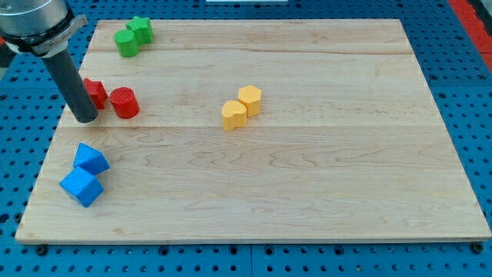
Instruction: Push the red star into the yellow heart
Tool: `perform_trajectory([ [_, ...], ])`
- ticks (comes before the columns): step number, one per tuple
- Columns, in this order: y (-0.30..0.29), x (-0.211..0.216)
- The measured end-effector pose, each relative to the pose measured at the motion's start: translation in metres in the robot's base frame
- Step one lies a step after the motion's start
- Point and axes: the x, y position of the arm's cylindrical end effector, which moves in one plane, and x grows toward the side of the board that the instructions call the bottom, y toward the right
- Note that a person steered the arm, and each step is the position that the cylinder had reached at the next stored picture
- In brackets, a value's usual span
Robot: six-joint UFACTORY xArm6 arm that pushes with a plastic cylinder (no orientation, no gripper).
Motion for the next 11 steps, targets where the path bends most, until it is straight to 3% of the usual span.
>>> perform_trajectory([
  [1,-0.005,0.026],
  [2,-0.045,0.012],
  [3,-0.034,-0.034],
  [4,0.071,-0.062],
  [5,0.097,-0.067],
  [6,0.083,-0.07],
  [8,0.111,-0.116],
  [10,0.183,-0.127],
  [11,0.184,-0.171],
])
